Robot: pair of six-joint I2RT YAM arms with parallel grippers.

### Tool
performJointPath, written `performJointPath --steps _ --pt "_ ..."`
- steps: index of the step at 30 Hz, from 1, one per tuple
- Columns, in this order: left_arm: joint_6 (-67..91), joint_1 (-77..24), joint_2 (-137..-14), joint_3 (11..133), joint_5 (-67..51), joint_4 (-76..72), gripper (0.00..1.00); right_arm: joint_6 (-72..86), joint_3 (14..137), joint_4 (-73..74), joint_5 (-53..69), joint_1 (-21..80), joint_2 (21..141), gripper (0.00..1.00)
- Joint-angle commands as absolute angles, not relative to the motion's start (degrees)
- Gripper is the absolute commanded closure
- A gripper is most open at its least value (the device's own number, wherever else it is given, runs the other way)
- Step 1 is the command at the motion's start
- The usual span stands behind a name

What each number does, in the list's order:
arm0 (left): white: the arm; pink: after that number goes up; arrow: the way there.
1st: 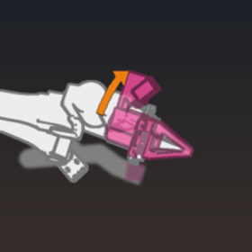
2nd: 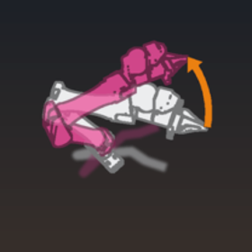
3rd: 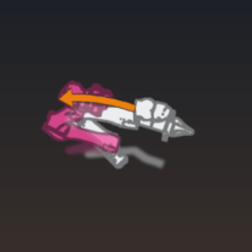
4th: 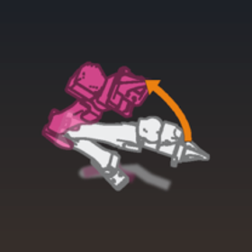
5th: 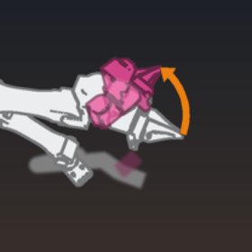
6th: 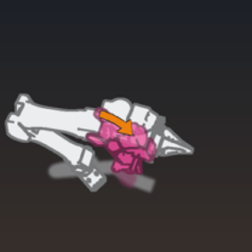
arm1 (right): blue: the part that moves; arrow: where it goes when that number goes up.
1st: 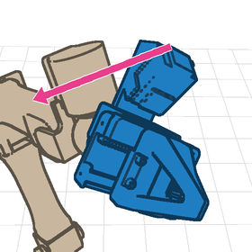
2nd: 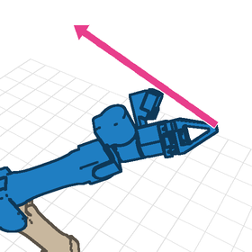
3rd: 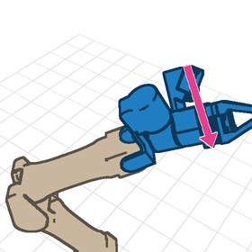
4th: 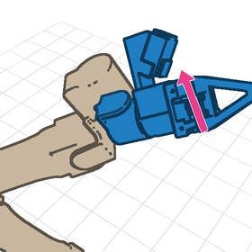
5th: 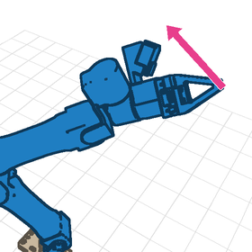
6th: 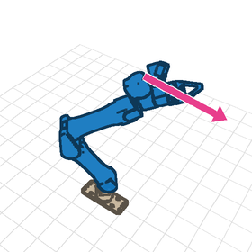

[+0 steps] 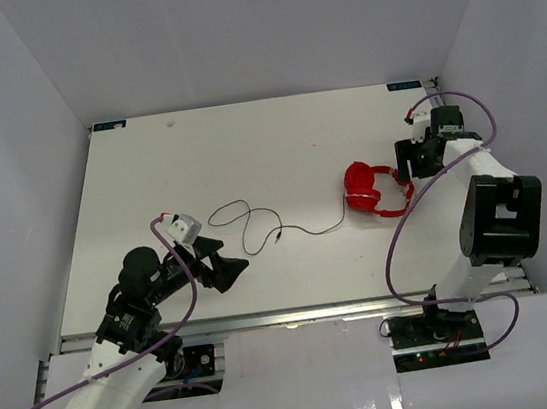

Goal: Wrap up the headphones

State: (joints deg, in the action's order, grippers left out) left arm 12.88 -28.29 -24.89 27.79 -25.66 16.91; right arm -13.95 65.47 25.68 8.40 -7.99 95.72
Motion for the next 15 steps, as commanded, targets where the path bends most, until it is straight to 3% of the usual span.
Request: performJointPath --steps 1,6,15 --pt "12.2 -28.2 -24.0 29.1 -27.2 16.6 0.02 -13.9 64.0 23.1 4.2 -8.3 97.1 0.31" --pt "12.1 -28.2 -24.5 29.0 -28.0 16.3 0.02 -16.9 63.1 23.8 6.0 -8.3 100.1 0.32" --pt "12.4 -28.2 -23.9 28.9 -27.5 16.3 0.02 -19.8 65.7 25.4 7.9 -8.2 105.2 0.43"
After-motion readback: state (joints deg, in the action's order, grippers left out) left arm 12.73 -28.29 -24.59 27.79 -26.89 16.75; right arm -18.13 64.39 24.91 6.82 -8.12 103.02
